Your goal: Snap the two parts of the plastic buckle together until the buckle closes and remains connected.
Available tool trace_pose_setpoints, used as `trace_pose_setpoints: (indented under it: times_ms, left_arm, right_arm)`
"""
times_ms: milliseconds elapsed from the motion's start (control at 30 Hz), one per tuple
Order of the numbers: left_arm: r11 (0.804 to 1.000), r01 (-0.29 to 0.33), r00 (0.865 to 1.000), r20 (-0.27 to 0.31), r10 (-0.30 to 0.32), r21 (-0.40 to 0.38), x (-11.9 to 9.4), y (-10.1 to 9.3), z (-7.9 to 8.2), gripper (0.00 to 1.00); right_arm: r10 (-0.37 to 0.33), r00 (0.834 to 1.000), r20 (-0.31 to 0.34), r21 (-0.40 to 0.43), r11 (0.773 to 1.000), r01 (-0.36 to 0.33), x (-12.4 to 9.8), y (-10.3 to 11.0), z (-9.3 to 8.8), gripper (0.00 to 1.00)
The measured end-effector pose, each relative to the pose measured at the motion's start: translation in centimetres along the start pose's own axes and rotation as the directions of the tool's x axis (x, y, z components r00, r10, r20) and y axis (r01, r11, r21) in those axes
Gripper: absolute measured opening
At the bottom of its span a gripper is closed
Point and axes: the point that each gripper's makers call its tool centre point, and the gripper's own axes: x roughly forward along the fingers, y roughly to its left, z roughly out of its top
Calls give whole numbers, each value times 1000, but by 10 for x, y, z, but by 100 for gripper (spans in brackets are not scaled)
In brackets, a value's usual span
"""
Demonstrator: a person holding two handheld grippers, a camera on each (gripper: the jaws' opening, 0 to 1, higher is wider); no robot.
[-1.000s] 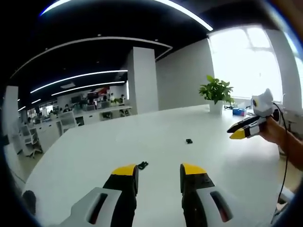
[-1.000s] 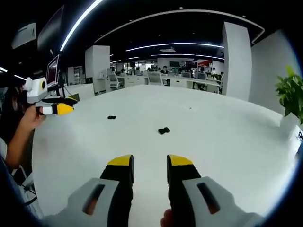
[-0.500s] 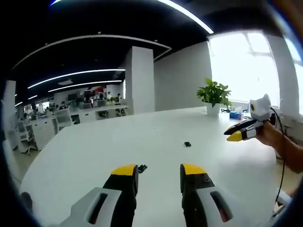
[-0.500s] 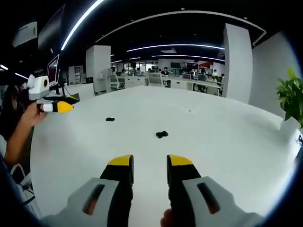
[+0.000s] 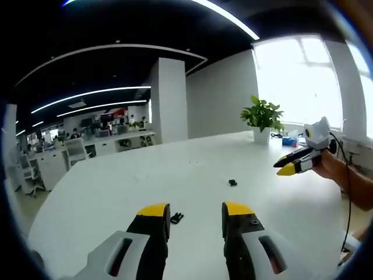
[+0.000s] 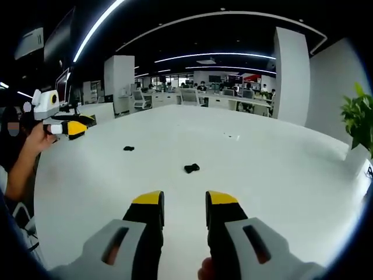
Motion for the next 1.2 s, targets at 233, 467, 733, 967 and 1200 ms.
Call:
trace_pose_setpoints:
  times_ms: [233,467,733,967,1200]
  left_arm:
    - [1000,3,1000,-11,-3,11,9,5,2,36]
    - [1000,-2,1000,-17,3,8,12,8,0,36]
    - [999,34,999,-38,-34,2,23,10,-10,37]
    - [1000,25,998,-65,-24,9,28,17,-18,37]
    - [1000,25,996,-82,-25,10,34,25,-22,37]
  right_arm:
    - [12,1000,-14,-14,1000,-12,9,-2,1,28]
    - [23,999,-22,-18,1000,-24,14,-1,0,28]
    - [24,999,-27,-17,1000,-24,15,-4,-1,28]
    - [31,999,-25,-16,999,-31,17,-5,1,28]
    - [44,999,-21,-19,999,-44,22,-2,3,28]
